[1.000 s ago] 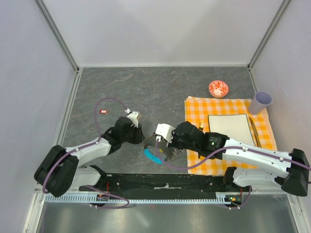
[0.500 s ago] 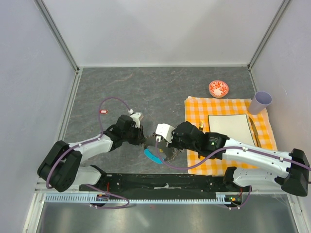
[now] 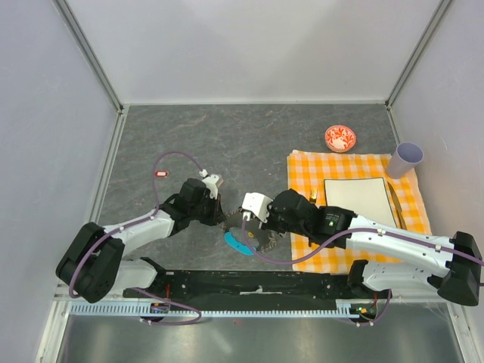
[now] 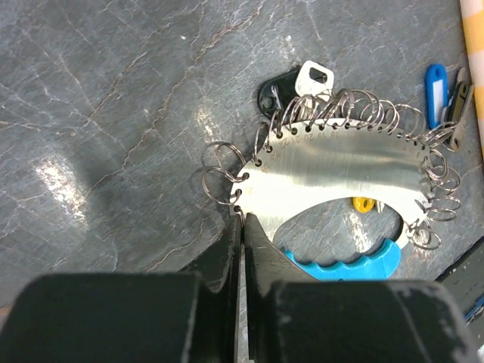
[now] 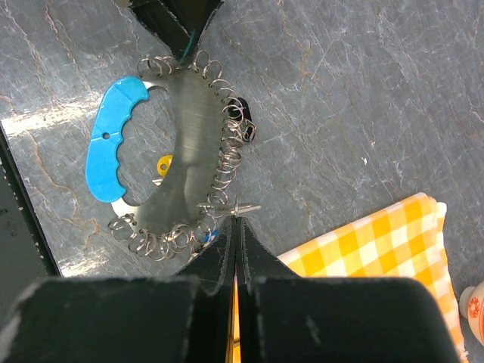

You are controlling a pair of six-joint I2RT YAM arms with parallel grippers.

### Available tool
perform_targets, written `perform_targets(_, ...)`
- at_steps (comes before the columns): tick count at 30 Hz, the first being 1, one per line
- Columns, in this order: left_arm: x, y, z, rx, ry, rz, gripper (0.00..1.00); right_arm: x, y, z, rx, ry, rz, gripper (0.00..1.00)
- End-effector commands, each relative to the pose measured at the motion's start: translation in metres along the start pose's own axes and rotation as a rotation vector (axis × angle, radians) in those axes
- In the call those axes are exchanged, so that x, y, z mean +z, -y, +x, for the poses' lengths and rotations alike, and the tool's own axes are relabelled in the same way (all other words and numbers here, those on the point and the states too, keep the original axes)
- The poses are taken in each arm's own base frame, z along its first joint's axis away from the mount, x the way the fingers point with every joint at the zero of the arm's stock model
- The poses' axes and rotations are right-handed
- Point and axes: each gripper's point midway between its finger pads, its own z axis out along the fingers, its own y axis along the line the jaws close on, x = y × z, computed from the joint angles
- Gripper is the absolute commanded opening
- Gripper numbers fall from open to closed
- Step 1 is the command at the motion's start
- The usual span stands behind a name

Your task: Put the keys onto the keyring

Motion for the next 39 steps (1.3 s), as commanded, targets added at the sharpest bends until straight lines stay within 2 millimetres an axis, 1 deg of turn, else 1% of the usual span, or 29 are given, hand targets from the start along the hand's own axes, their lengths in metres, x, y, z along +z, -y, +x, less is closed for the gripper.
perform_targets(1,-0.012,0.019,-0.03,0.042,0.085,0.071,0.02,-0.006,0.006,-0.015,0.023,0.056,0.022,0.0)
perform_targets(4,-0.016,0.023,-0.038,0.058,0.122,0.087,0.02,-0.008,0.006,-0.017,0.023,0.065,0.024,0.0)
perform_targets(7,-0.017,0.021,-0.036,0.036,0.126,0.077,0.02,-0.01,0.008,-0.019,0.026,0.072,0.03,0.0)
perform_targets(10,-0.013,0.016,-0.02,-0.007,0.077,0.063,0.02,-0.012,0.008,-0.019,0.031,0.076,0.032,0.0)
perform_targets(11,-0.01,0.012,-0.01,-0.025,0.047,0.054,0.02,-0.013,0.009,-0.019,0.032,0.078,0.033,0.0)
perform_targets(16,-0.008,0.012,0.024,-0.12,-0.043,0.07,0.04,-0.012,0.008,-0.019,0.031,0.075,0.031,0.0)
perform_targets(17,-0.008,0.012,0.025,-0.127,-0.045,0.073,0.06,-0.012,0.007,-0.019,0.031,0.074,0.03,0.0)
perform_targets(18,-0.011,0.015,0.022,-0.134,-0.028,0.081,0.11,-0.011,0.007,-0.019,0.03,0.072,0.032,0.0)
perform_targets(19,-0.013,0.013,0.025,-0.144,-0.04,0.066,0.15,-0.011,0.008,-0.018,0.031,0.069,0.035,0.0)
perform_targets(20,-0.016,0.013,0.024,-0.149,-0.038,0.054,0.22,-0.01,0.008,-0.018,0.032,0.068,0.038,0.0)
perform_targets(21,-0.018,0.009,0.019,-0.147,-0.018,0.026,0.31,-0.011,0.009,-0.018,0.033,0.07,0.042,0.0)
perform_targets(23,-0.026,0.009,-0.001,-0.144,0.042,-0.005,0.37,-0.01,0.011,-0.018,0.032,0.066,0.054,0.0)
perform_targets(24,-0.028,0.002,-0.005,-0.164,0.059,-0.056,0.4,-0.01,0.012,-0.017,0.035,0.066,0.06,0.0)
perform_targets(25,-0.032,0.003,-0.017,-0.17,0.093,-0.065,0.4,-0.01,0.013,-0.017,0.036,0.064,0.066,0.0)
perform_targets(26,-0.034,0.002,-0.021,-0.186,0.106,-0.08,0.41,-0.01,0.014,-0.017,0.038,0.067,0.07,0.0)
perform_targets(27,-0.035,-0.003,-0.024,-0.244,0.119,-0.119,0.45,-0.009,0.014,-0.016,0.041,0.064,0.074,0.0)
perform_targets(28,-0.036,-0.001,-0.03,-0.267,0.137,-0.122,0.48,-0.009,0.015,-0.016,0.042,0.064,0.079,0.0)
perform_targets(30,-0.035,-0.002,-0.033,-0.34,0.15,-0.141,0.57,-0.008,0.017,-0.015,0.044,0.054,0.094,0.0)
perform_targets(32,-0.033,-0.002,-0.034,-0.37,0.148,-0.148,0.57,-0.006,0.018,-0.015,0.048,0.052,0.103,0.0)
perform_targets(38,-0.026,0.01,-0.035,-0.406,0.151,-0.206,0.55,-0.006,0.021,-0.018,0.061,0.065,0.117,0.0)
perform_targets(39,-0.021,0.014,-0.03,-0.391,0.145,-0.235,0.54,-0.007,0.021,-0.018,0.062,0.067,0.119,0.0)
